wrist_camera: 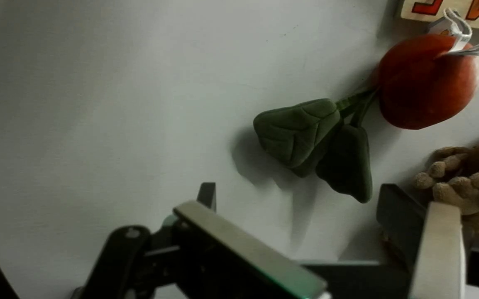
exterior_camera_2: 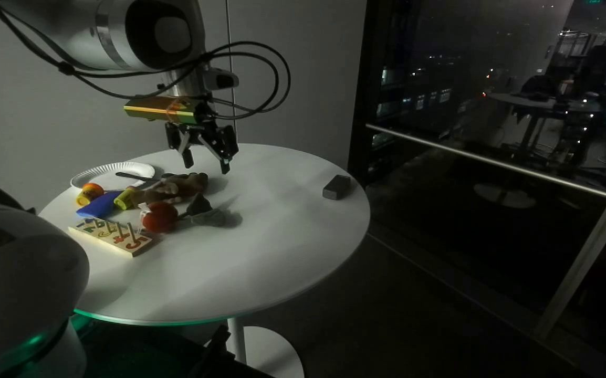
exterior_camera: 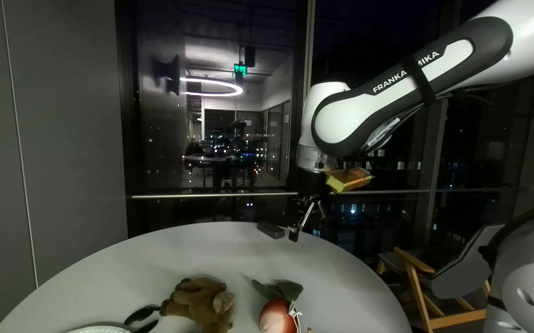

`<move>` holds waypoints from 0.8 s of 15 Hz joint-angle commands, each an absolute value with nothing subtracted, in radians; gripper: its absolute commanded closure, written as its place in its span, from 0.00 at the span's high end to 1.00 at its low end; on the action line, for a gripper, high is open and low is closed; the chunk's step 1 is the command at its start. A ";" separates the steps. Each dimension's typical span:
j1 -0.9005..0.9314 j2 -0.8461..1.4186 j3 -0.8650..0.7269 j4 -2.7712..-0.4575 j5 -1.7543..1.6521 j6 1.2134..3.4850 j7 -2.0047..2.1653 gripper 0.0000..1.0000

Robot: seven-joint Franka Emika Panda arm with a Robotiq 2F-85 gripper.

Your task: Move most of the things on the table to the right side

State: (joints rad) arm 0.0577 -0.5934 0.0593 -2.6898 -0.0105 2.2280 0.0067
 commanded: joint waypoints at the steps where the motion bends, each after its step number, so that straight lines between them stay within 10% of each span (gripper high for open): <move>1: 0.059 -0.594 0.058 -2.688 -0.011 2.225 0.008 1.00; 12: 0.251 -0.618 0.014 -2.737 0.303 2.092 -0.177 1.00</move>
